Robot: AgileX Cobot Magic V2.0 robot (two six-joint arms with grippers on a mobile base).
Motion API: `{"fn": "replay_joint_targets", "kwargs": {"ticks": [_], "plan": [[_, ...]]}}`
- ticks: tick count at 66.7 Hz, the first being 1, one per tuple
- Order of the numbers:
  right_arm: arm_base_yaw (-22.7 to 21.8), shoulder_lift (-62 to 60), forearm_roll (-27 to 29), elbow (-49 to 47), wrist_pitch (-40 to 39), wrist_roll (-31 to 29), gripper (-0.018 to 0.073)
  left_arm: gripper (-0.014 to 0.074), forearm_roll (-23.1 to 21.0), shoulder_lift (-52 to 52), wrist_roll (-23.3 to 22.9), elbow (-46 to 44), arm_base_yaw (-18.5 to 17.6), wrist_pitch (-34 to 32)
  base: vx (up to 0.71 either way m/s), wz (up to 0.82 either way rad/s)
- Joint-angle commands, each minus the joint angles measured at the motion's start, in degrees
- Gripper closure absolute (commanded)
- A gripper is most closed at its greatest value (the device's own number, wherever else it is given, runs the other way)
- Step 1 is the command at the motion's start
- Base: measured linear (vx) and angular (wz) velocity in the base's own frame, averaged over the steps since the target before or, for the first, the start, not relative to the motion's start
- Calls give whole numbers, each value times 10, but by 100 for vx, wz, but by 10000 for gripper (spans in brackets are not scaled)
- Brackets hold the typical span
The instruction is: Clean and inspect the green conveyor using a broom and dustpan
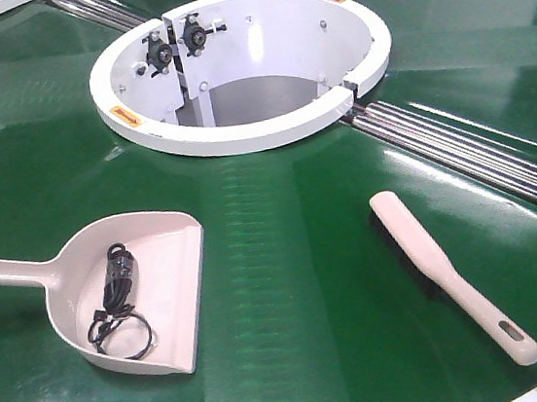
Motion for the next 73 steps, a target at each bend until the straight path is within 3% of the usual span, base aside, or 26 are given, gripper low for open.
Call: {"fn": "replay_joint_targets", "kwargs": {"ticks": [1, 73], "plan": [[-3, 5, 0, -16, -44, -4, 569, 603, 4, -15, -10, 18, -3, -13, 0, 0], [-15, -28, -8, -10, -46, -5, 569, 603, 5, -15, -10, 18, -4, -10, 0, 0]]}}
